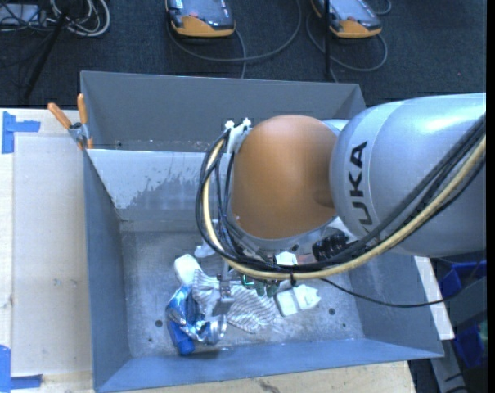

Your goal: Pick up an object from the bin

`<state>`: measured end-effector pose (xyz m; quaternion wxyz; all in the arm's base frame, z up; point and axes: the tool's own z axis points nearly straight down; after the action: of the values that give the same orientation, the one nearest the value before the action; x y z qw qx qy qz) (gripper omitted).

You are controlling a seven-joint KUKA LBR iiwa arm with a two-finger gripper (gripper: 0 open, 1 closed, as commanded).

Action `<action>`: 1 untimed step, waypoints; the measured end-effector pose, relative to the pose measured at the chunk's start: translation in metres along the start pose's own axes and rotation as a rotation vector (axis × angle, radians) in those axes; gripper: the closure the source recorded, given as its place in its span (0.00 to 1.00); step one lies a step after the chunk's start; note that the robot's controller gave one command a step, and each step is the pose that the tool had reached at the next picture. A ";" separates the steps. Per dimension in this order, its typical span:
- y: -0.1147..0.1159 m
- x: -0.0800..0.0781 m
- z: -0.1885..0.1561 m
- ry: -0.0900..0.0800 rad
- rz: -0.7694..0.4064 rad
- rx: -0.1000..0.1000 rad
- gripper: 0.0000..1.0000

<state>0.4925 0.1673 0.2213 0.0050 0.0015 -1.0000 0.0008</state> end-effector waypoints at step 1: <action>-0.001 -0.002 -0.004 -0.008 0.005 -0.002 0.00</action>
Offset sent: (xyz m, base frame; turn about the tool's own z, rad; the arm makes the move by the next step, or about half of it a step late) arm -0.0208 -0.0132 -0.0613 0.0213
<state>0.4944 0.1660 0.2256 0.0011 -0.0010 -1.0000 0.0001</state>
